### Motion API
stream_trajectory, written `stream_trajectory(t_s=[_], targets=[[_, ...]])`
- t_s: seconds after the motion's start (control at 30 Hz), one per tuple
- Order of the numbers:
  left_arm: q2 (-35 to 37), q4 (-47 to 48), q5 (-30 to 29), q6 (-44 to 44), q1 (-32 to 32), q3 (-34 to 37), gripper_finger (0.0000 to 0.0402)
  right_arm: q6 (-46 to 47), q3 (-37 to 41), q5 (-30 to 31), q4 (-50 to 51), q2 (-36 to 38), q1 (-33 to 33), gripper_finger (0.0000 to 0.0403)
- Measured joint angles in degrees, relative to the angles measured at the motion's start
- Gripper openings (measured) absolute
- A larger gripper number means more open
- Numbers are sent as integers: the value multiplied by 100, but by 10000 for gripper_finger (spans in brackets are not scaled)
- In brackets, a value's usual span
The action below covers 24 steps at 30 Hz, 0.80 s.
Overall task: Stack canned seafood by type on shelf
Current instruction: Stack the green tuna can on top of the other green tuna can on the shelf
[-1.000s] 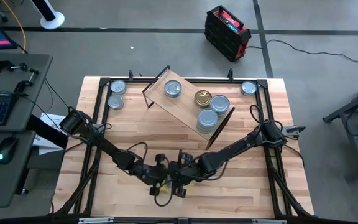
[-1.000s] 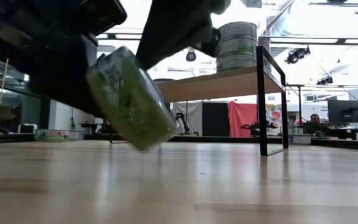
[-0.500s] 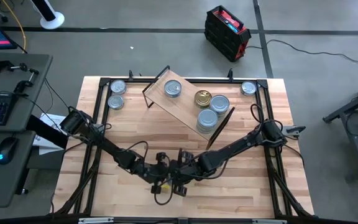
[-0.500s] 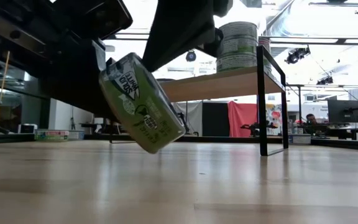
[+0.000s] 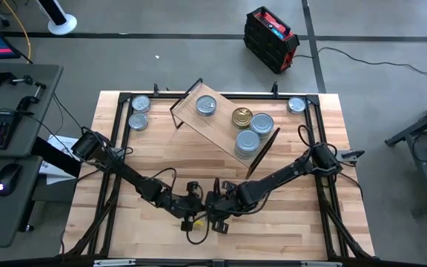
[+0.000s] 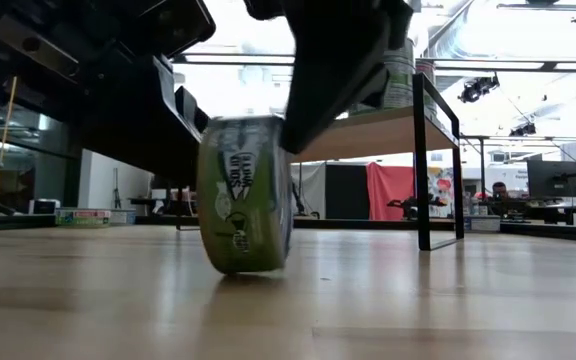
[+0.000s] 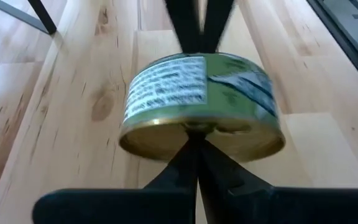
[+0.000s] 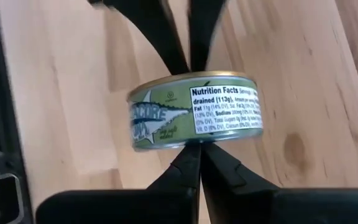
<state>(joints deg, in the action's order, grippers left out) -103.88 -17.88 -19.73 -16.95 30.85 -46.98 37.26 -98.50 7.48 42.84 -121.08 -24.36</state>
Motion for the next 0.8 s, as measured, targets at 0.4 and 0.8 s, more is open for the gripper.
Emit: stream_trajectory(t_s=[0.4, 0.8], targets=[[0, -35, 7, -1, 2, -2, 0, -4, 2, -183, 210, 9, -51, 0], [266, 1061, 20, -563, 39, 2, 1, -22, 0, -87, 1117, 590, -78, 0]])
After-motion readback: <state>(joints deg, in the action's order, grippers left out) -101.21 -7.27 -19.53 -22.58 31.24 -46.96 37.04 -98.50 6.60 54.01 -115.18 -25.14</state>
